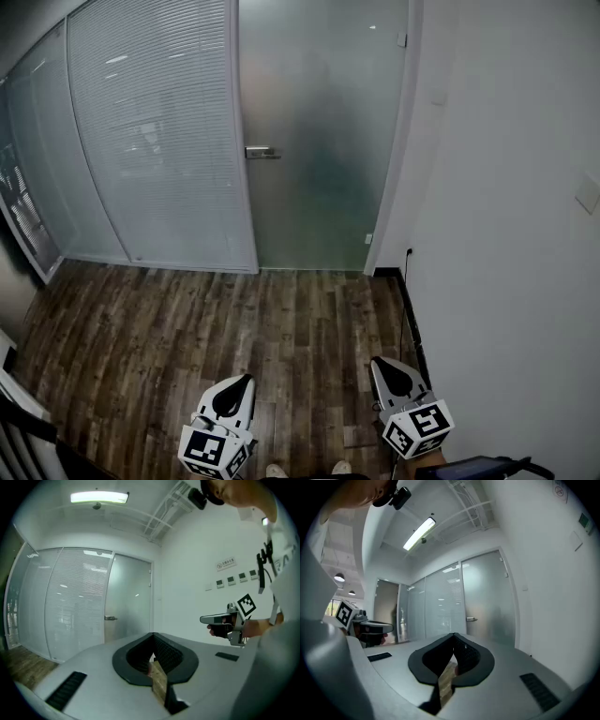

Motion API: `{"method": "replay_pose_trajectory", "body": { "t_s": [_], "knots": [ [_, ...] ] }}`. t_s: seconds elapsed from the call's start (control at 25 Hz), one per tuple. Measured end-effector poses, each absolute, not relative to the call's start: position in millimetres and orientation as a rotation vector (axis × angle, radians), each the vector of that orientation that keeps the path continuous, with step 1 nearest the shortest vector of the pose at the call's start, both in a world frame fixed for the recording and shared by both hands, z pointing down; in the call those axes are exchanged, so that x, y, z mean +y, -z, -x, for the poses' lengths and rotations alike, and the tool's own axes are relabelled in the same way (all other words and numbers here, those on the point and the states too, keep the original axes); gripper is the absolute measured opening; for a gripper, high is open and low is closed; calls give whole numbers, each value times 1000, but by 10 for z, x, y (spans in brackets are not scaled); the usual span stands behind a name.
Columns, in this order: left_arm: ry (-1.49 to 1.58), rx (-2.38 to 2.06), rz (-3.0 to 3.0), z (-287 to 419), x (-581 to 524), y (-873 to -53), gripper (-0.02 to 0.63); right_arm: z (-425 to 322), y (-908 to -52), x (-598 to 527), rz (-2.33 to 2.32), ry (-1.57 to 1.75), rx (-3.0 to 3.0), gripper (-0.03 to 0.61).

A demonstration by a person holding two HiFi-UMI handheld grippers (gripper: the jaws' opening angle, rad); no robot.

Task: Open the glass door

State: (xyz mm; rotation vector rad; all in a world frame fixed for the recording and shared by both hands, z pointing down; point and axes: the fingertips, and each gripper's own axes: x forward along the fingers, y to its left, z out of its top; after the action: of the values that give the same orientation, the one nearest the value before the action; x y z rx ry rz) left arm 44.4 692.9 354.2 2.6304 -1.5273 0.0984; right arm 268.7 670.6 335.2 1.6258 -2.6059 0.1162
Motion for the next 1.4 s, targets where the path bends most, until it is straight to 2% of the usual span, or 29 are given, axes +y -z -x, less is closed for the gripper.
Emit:
{"method": "replay_pose_trajectory", "body": {
  "t_s": [0.72,1.12,1.4],
  "knots": [
    [3,-1619,-2513,695,6912,-3773,-2,-1588,-3459,6574,-1540,-106,-2654,2],
    [-28,-1647,-2461,747,6382,-3854,-2,-1562,-3590,5904,-1516,-175,-2672,2],
    [-77,-1672,-2496,426,5578,-3763,-2,-1889,-3563,5110,-1534,-166,-2704,2]
  ]
}}
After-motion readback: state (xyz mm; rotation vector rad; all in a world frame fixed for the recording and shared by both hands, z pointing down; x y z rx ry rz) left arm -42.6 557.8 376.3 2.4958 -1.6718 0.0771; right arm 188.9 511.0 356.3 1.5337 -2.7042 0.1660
